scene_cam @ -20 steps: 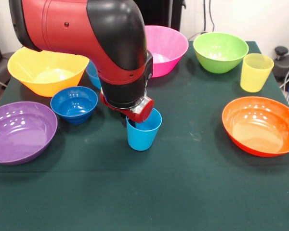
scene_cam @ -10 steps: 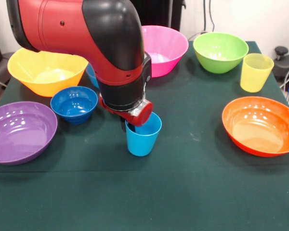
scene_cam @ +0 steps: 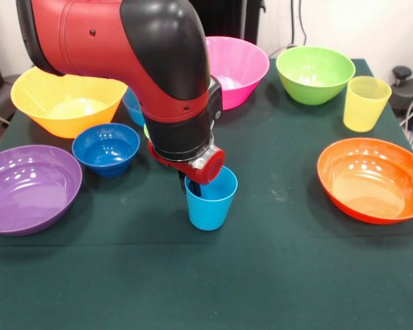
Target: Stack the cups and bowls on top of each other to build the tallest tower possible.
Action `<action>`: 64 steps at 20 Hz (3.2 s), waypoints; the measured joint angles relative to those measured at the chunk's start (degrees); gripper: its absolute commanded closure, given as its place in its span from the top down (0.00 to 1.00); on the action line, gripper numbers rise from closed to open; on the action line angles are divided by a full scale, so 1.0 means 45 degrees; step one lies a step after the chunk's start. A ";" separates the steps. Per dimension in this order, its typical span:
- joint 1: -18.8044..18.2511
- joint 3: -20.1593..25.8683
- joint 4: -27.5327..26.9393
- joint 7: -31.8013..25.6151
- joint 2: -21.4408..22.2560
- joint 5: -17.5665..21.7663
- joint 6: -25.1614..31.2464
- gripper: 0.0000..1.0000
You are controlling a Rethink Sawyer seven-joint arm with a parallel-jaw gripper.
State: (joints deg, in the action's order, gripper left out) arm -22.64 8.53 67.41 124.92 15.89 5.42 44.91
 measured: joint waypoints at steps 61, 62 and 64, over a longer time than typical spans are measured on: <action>0.0001 0.0016 0.0472 0.0000 0.0050 -0.0401 -0.0206 1.00; 0.0003 0.0015 0.0510 0.0000 0.0052 -0.0401 -0.0206 1.00; 0.0001 0.0018 0.0632 0.0000 0.0052 -0.0398 -0.0206 1.00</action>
State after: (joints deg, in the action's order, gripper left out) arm -22.63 8.61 70.25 124.92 16.13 3.63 43.98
